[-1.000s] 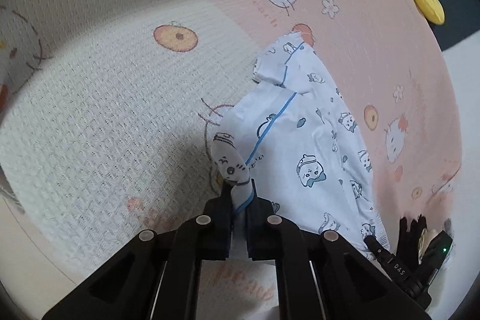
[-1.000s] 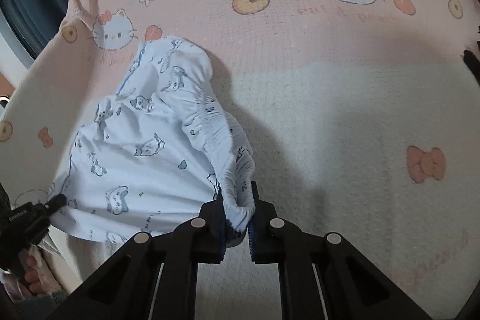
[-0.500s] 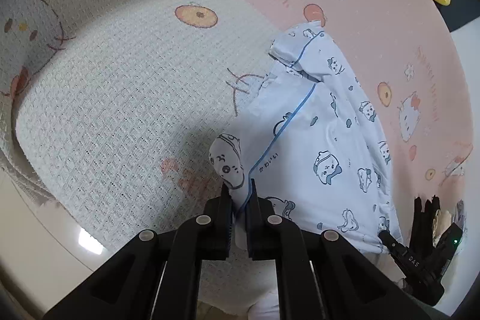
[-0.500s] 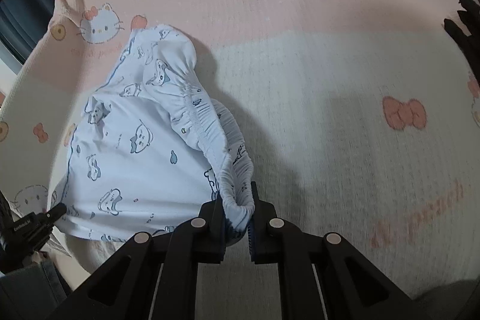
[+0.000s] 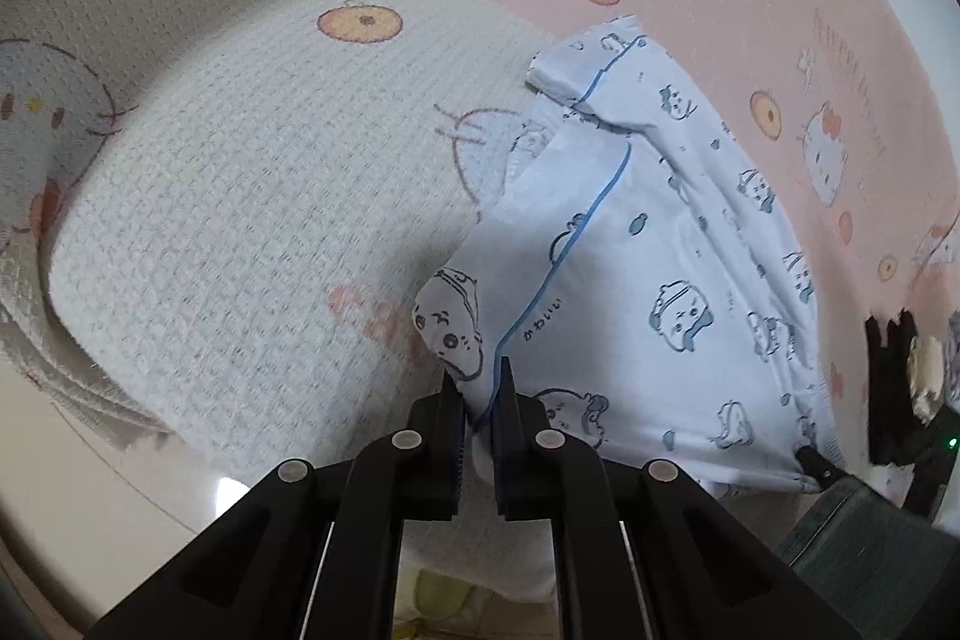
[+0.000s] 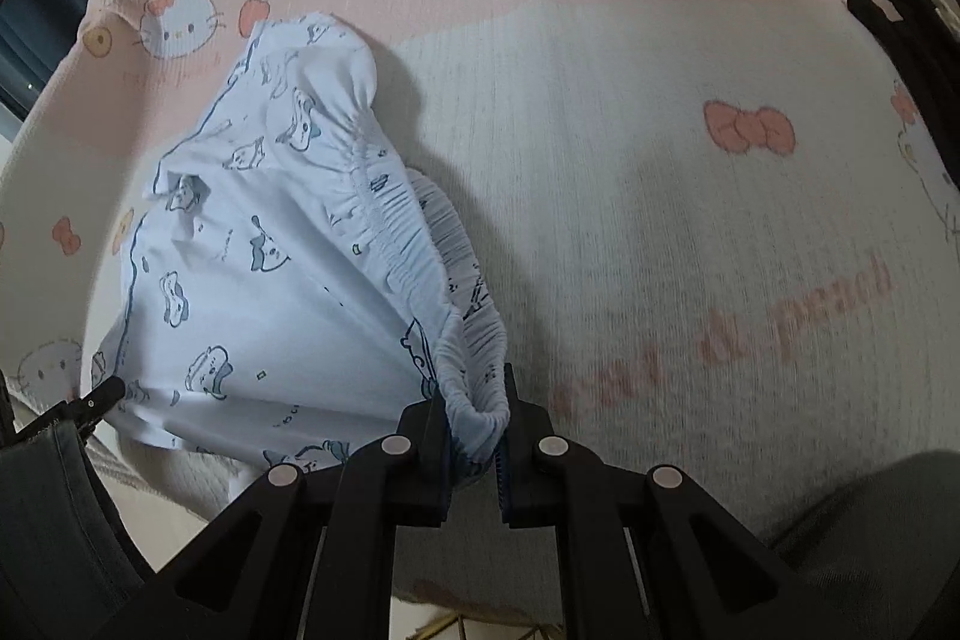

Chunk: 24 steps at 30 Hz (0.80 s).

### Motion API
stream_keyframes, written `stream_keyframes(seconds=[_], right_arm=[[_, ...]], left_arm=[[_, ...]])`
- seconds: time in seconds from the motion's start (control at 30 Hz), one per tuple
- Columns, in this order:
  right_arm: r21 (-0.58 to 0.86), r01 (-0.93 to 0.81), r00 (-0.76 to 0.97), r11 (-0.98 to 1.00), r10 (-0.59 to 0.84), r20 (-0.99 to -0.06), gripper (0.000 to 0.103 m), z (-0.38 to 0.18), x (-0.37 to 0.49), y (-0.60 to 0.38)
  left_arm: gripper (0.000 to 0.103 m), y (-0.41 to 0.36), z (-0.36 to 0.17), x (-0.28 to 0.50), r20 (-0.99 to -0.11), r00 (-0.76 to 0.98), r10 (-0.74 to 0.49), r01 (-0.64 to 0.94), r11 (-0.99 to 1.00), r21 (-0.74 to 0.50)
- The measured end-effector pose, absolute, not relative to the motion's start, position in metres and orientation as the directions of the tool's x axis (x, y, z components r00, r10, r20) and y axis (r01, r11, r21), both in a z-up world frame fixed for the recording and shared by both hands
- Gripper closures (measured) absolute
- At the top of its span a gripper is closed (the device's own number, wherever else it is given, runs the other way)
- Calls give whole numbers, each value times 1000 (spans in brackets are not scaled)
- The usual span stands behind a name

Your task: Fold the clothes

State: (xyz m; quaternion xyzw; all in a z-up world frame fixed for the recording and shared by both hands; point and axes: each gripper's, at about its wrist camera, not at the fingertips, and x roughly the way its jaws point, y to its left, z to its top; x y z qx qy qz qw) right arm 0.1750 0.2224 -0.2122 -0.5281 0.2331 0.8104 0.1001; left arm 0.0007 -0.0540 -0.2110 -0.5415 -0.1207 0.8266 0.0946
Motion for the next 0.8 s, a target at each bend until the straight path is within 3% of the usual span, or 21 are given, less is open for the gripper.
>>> stream_keyframes(seconds=[0.23,0.4,0.5,0.57,0.8], right_arm=[[266,-399,-410,-878,-89,-908,95,-213,172,217],[309,-396,-438,-865,-117,-891,92,-211,178,224],[314,-394,-448,-864,-118,-886,79,-206,183,225],[311,-393,-455,-866,-111,-884,61,-202,180,224],[346,-380,-524,-858,-109,-845,57,-180,187,232]], left_arm=[[97,-53,-213,-2,-880,-402,251,-35,-965,-259],[97,-61,-204,1,-817,-451,358,-1,-916,-401],[97,-67,-193,1,-780,-475,407,-7,-888,-459],[97,-68,-186,3,-774,-483,410,-13,-887,-461],[96,-81,-188,10,-816,-393,425,45,-877,-479]])
